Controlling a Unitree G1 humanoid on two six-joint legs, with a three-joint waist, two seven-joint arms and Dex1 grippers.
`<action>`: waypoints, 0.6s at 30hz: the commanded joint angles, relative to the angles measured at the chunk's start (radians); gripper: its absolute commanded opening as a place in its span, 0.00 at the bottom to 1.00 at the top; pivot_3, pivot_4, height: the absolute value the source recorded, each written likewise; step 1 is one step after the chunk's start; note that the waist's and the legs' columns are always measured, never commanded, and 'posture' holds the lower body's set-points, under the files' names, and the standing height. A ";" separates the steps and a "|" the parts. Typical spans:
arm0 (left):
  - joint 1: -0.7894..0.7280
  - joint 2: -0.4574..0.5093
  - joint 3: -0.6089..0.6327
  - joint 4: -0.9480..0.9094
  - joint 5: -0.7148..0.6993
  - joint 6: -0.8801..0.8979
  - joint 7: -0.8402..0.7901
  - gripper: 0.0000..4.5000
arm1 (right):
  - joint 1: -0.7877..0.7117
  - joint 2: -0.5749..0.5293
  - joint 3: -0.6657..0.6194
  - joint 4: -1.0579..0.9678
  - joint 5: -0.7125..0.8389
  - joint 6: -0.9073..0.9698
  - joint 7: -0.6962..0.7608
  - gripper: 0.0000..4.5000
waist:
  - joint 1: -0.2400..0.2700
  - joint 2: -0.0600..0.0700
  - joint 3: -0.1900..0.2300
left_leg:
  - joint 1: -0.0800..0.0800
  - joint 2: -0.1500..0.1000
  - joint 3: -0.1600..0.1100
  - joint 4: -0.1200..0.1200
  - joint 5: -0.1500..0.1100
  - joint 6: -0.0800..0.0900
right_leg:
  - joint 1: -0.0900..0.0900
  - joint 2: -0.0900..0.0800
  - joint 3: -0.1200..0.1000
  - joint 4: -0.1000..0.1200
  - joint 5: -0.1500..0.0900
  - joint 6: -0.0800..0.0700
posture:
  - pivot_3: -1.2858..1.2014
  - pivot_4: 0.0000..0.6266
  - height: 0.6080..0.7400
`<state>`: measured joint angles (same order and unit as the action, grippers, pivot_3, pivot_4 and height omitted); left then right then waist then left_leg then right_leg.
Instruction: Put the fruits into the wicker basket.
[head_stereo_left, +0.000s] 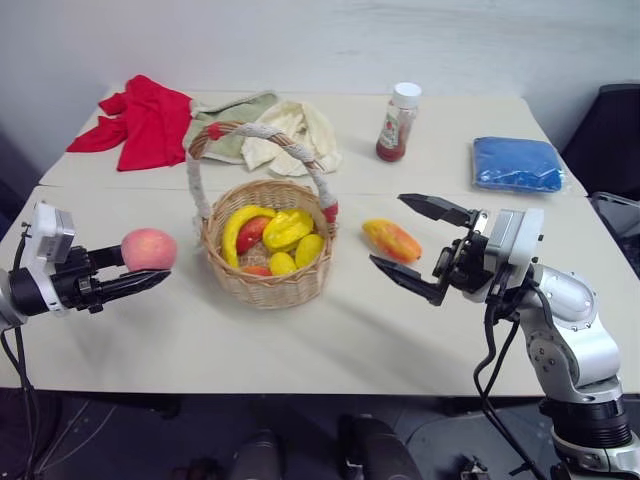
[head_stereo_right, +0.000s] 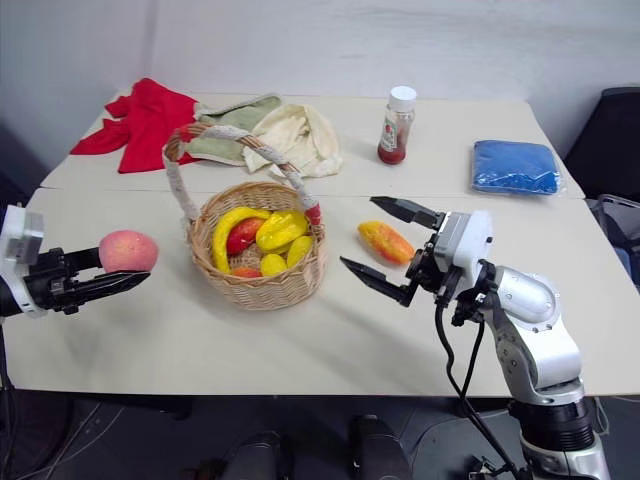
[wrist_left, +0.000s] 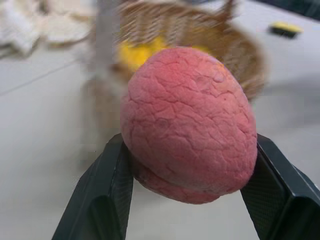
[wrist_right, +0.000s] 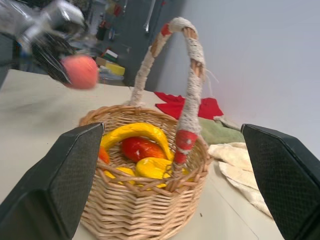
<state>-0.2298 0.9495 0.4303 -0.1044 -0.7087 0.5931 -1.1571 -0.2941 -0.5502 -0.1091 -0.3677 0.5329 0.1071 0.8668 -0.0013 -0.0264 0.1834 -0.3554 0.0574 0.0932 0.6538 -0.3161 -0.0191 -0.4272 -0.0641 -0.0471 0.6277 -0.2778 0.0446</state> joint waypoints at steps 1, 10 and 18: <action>-0.108 -0.084 -0.099 -0.111 -0.020 0.087 0.183 0.57 | 0.017 -0.044 -0.039 0.031 -0.022 0.023 -0.012 1.00 | 0.012 0.001 0.000 | 0.000 -0.001 -0.001 0.000 0.001 0.001 | 0.001 0.000 0.000 0.000 0.000 0.000 | 0.52 0.24 1.00; -0.221 -0.238 -0.222 -0.131 0.113 -0.010 0.343 0.91 | -0.023 -0.138 -0.017 0.178 -0.134 0.191 -0.078 1.00 | -0.022 0.000 0.000 | -0.002 -0.005 0.002 0.001 0.001 0.001 | -0.003 0.003 0.004 0.000 0.001 0.002 | 0.52 0.24 1.00; -0.089 -0.104 -0.008 -0.175 -0.017 -0.011 0.181 0.99 | -0.334 -0.111 0.138 0.491 -0.189 0.392 0.004 1.00 | -0.041 0.001 0.001 | -0.001 -0.001 0.003 -0.001 0.003 -0.002 | -0.005 0.005 0.005 0.001 0.001 0.001 | 0.52 0.24 1.00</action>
<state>-0.3335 0.8113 0.3404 -0.2550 -0.6763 0.5829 -0.9374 -0.5832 -0.6742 -0.0019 0.0809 0.3509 0.4667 0.8302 -0.0425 -0.0257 0.1845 -0.3575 0.0574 0.0953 0.6529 -0.3135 -0.0214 -0.4327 -0.0588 -0.0423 0.6289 -0.2771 0.0458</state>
